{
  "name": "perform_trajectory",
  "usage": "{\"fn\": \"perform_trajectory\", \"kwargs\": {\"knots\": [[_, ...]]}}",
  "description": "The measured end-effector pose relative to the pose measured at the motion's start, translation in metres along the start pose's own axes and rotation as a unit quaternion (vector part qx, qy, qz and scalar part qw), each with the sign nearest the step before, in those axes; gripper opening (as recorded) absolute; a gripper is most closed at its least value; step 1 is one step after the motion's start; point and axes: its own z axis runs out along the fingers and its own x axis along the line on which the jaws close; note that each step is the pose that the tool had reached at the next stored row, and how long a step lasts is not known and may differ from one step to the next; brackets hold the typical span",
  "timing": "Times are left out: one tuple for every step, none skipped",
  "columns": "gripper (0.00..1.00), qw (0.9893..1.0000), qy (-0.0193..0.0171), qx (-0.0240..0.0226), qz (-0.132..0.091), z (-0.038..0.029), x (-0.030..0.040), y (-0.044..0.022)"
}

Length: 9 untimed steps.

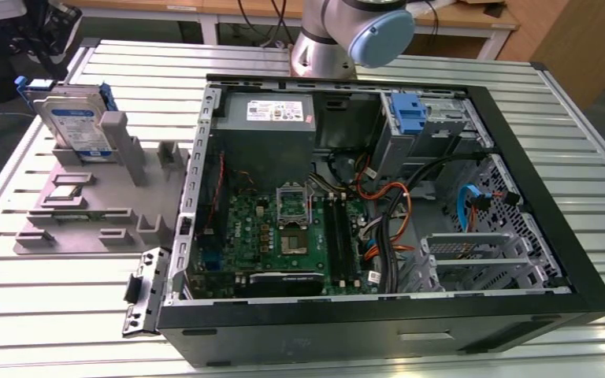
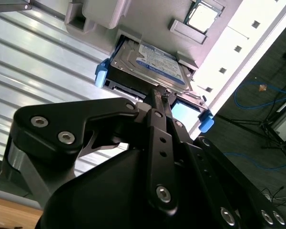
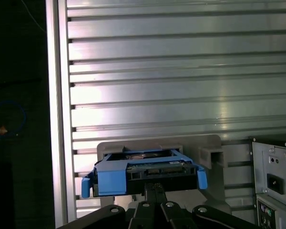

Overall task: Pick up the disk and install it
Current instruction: 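Reach for the disk, then pick up the disk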

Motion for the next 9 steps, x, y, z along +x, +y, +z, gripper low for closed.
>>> {"fn": "perform_trajectory", "kwargs": {"knots": [[0.1,1.0,0.0,0.0,0.0,0.0,0.0,-0.0007],[0.1,1.0,0.0,0.0,0.0,0.0,-0.0001,-0.0014],[0.1,1.0,0.0,0.0,0.0,-0.0001,-0.0001,-0.0014],[0.1,1.0,0.0,0.0,0.0,0.0,-0.0001,-0.0014],[0.1,1.0,0.0,0.0,0.0,-0.0001,-0.0001,-0.0014],[0.1,1.0,0.0,0.0,0.0,-0.0001,-0.0001,-0.0014],[0.1,1.0,0.0,0.0,0.0,-0.0001,-0.0001,-0.0014],[0.1,1.0,0.0,0.0,0.0,0.0,-0.0001,-0.0014],[0.1,1.0,0.0,0.0,0.0,0.0,-0.0001,-0.0014]]}}
